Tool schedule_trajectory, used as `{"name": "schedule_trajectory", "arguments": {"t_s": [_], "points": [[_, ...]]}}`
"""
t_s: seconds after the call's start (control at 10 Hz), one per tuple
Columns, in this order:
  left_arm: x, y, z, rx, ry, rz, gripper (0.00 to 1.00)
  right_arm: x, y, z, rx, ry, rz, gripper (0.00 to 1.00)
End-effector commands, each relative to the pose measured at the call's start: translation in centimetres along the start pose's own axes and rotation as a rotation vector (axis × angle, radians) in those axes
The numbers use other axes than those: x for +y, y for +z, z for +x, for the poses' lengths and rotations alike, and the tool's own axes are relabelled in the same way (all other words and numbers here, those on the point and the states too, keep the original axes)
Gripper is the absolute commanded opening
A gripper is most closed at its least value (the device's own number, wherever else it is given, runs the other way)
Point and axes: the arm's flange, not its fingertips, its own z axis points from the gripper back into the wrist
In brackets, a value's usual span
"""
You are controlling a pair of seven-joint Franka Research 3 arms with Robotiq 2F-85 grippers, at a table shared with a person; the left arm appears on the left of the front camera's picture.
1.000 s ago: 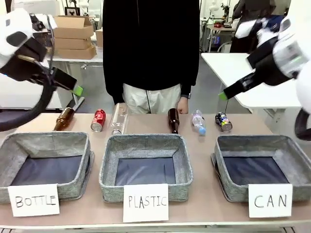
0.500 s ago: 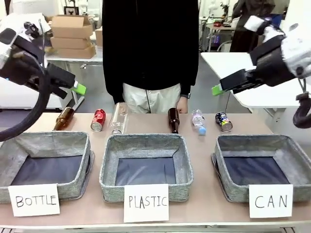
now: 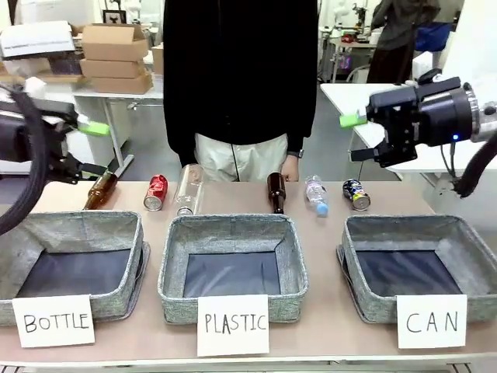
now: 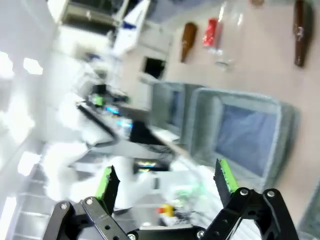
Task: Sort the can waste into the basket.
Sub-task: Pick up the can waste from the table and place it in the right Fabric basket.
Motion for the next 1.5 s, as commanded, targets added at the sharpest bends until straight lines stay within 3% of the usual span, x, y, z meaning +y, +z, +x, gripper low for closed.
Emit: {"name": "schedule_trajectory", "arguments": {"t_s": [0.0,0.1,0.2,1.1,1.3,1.4], "points": [[-1.1,-0.4,0.7,-0.154,0.340,-0.098,1.00,-0.3,-0.5,0.7,-0.140,-0.437,0.134,1.00],[-2.0,-0.6,0.9,-0.155,0.285,0.032,1.00,-0.1,-0.9,0.3,-0.186,-0.358,-0.044,1.00],[0.4,0.2,0.5,-0.043,0.153,-0.075,1.00,-0.7,0.2,0.4,-0.021,-0.152,0.080,1.00],[0.4,0.2,0.5,-0.043,0.153,-0.075,1.00,-0.7,0.6,0.1,-0.009,-0.181,0.050,1.00],[0.4,0.2,0.5,-0.043,0.153,-0.075,1.00,-0.9,-1.4,2.8,-0.115,-0.044,-0.429,1.00],[0.4,0.2,0.5,-0.043,0.153,-0.075,1.00,-0.7,-2.1,3.8,-0.119,0.075,-0.636,1.00]]}}
